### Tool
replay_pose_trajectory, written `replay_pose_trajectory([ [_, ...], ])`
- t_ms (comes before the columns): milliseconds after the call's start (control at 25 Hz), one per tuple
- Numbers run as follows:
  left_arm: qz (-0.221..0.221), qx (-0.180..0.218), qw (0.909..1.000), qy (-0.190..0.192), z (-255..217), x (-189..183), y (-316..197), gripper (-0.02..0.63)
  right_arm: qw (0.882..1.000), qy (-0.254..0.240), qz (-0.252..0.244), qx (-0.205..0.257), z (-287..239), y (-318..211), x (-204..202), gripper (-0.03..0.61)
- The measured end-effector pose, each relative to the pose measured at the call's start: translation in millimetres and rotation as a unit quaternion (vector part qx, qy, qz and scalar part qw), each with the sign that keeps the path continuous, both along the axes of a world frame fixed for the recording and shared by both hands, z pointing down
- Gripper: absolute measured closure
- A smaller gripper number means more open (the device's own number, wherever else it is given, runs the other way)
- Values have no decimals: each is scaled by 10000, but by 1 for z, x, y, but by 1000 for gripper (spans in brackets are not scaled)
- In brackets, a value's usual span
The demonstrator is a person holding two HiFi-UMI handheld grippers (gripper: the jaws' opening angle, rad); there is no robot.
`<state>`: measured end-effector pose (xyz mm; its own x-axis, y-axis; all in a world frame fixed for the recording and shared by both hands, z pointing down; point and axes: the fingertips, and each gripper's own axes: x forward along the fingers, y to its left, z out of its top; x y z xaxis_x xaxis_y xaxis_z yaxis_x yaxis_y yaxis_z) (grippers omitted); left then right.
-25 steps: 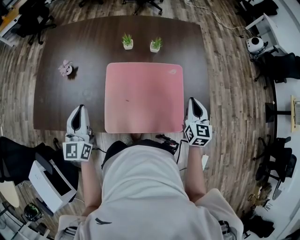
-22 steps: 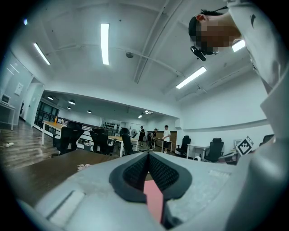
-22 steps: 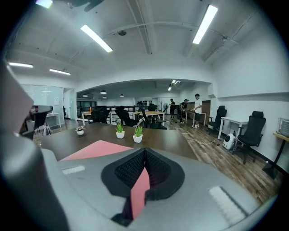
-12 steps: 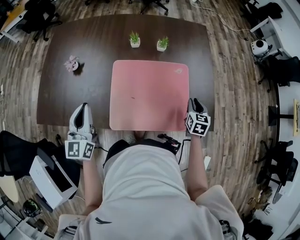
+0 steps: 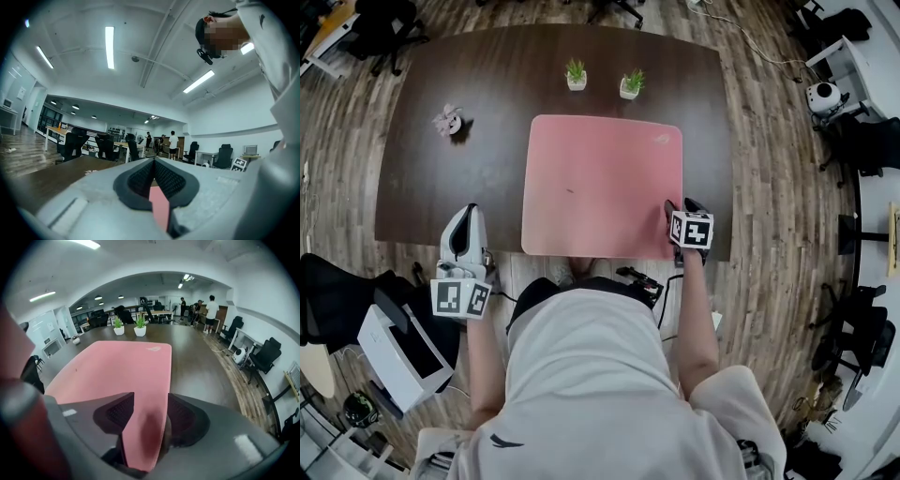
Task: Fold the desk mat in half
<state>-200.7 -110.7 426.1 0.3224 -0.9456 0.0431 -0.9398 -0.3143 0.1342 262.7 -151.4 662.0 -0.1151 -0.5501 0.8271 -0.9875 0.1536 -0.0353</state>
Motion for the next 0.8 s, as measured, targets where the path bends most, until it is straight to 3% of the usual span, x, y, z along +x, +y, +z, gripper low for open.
replay_pose_trajectory([
  [280,-64,-32,10000,-4,2,-4,4,614,9940,-157,-54,-1081,28,12,-2,289],
  [680,-62,-38,10000,18,4,2,4,614,9904,-69,-63,-1378,31,8,2,255],
  [800,-70,-51,10000,19,5,1,5,614,9901,8,-41,-1406,32,6,8,183],
])
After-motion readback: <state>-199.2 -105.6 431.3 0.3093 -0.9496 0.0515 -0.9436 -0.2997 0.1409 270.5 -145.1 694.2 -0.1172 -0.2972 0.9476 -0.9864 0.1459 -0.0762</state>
